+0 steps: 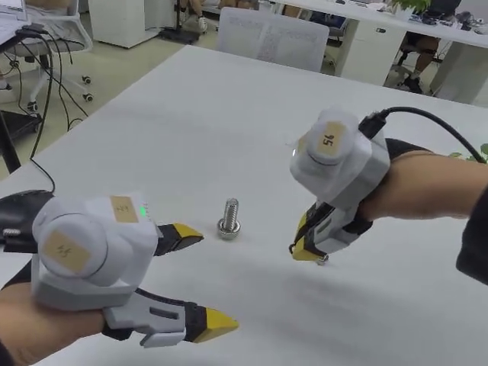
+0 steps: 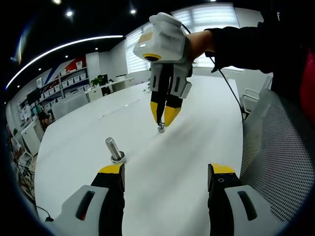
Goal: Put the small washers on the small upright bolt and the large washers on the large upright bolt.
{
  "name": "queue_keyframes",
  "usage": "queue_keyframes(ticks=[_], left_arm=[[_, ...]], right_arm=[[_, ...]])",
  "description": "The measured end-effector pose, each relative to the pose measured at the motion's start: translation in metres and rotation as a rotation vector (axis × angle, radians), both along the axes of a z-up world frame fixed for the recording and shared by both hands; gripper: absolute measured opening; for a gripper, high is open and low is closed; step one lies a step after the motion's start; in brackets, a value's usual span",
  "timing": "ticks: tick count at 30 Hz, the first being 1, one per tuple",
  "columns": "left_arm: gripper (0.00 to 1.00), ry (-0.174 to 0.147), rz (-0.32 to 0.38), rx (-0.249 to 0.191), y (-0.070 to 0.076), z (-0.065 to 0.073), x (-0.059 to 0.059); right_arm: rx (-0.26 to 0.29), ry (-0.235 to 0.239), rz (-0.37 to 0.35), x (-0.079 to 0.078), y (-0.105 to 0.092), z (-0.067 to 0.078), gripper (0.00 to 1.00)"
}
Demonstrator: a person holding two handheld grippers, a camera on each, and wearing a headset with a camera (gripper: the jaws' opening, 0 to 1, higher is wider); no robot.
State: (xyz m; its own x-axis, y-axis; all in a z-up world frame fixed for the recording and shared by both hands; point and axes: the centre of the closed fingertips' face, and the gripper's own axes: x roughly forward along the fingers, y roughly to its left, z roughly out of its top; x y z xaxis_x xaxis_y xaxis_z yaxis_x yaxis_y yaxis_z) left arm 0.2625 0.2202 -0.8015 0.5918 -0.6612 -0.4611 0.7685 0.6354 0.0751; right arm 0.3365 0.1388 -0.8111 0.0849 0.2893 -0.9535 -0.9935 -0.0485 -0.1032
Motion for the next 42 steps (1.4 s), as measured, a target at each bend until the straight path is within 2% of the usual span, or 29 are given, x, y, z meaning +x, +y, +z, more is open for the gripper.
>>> queue_keyframes(ticks=[8,17,23,42], left_arm=[[0.68,0.001,-0.008,0.002,-0.002,0.0,0.002],[0.68,0.003,-0.011,0.005,-0.004,-0.002,0.004],[0.68,0.005,-0.01,0.006,-0.004,-0.003,0.004],[0.68,0.019,0.011,0.007,-0.003,-0.006,0.006]], right_arm=[[-0.002,-0.032,-0.047,0.014,-0.025,0.015,0.13],[0.003,-0.064,-0.095,0.031,-0.043,0.023,0.13],[-0.002,-0.066,-0.114,0.042,-0.049,0.019,0.13],[-0.014,-0.032,-0.112,0.047,-0.048,-0.001,0.13]])
